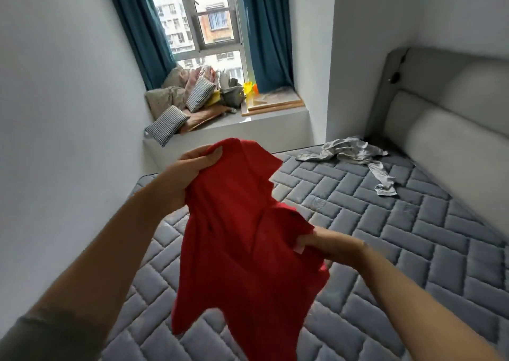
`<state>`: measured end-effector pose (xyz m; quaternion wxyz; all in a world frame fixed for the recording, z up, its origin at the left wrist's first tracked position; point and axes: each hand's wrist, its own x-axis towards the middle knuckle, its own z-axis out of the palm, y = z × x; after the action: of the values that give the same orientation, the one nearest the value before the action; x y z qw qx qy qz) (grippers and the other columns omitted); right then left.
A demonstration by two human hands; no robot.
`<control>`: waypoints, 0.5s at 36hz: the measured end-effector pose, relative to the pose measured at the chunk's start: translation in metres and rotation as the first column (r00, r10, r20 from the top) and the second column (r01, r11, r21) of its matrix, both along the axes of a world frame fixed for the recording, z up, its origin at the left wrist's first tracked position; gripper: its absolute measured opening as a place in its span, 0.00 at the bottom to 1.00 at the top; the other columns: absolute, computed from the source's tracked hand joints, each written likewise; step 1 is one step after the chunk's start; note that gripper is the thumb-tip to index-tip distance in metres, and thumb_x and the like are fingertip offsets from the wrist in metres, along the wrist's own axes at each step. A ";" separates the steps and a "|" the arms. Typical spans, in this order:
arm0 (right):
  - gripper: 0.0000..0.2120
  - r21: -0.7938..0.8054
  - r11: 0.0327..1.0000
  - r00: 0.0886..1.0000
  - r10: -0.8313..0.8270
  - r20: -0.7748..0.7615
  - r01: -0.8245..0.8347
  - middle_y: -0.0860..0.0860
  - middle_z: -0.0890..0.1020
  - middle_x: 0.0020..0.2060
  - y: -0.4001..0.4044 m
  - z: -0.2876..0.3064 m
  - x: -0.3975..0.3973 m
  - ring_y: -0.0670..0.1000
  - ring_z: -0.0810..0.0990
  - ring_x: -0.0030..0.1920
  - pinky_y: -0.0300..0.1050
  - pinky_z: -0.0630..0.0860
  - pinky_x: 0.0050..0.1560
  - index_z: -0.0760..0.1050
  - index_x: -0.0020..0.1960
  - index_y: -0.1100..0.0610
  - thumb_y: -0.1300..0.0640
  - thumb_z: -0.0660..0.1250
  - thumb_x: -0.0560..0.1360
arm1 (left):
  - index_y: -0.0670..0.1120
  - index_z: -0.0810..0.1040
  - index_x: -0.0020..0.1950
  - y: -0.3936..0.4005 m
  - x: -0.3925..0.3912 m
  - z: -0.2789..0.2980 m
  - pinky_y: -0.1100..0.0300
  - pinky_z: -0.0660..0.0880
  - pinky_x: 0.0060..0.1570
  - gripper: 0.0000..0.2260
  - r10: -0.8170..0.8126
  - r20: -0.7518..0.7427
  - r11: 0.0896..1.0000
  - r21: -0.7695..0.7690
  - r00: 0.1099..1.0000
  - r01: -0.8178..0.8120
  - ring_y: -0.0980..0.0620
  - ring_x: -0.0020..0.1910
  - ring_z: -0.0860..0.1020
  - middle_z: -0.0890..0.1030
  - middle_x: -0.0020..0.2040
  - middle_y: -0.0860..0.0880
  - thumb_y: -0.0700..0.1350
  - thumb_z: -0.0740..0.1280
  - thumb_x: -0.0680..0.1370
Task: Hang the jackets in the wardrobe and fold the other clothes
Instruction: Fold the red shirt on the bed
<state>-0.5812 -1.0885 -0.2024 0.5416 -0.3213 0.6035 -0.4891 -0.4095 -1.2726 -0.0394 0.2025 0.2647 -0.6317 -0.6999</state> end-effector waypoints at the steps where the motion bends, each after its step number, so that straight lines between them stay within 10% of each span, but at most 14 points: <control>1: 0.10 0.002 1.000 1.000 0.016 -0.005 -0.016 0.50 0.82 0.36 0.007 0.004 -0.004 0.45 0.80 0.35 0.36 0.75 0.37 0.77 0.45 0.58 0.58 0.67 0.64 | 0.48 0.81 0.55 -0.002 -0.003 0.003 0.63 0.80 0.38 0.14 -0.011 0.032 1.000 -0.001 0.999 0.011 0.53 0.43 0.84 0.86 0.47 0.48 0.48 0.71 0.70; 9: 0.16 -0.196 0.923 0.908 -0.256 0.331 0.332 0.55 0.84 0.51 0.056 0.041 -0.047 0.50 0.84 0.49 0.42 0.79 0.45 0.84 0.53 0.54 0.54 0.72 0.65 | 0.51 0.79 0.56 -0.010 -0.045 0.005 0.58 0.81 0.34 0.18 -0.093 0.144 0.990 0.116 0.985 0.077 0.51 0.40 0.85 0.86 0.45 0.47 0.52 0.71 0.68; 18: 0.11 -0.066 0.883 0.806 -0.391 0.445 0.465 0.56 0.78 0.37 0.102 0.064 -0.088 0.52 0.79 0.35 0.42 0.77 0.35 0.81 0.43 0.59 0.51 0.65 0.71 | 0.51 0.80 0.54 -0.002 -0.099 -0.008 0.58 0.80 0.34 0.16 -0.211 0.203 0.977 0.061 0.956 0.202 0.49 0.41 0.85 0.86 0.45 0.45 0.52 0.71 0.68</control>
<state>-0.6697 -0.9865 -0.1385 0.5037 -0.1095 0.4855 -0.7061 -0.5082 -1.2747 -0.0471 0.0556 0.2733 -0.6596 -0.6979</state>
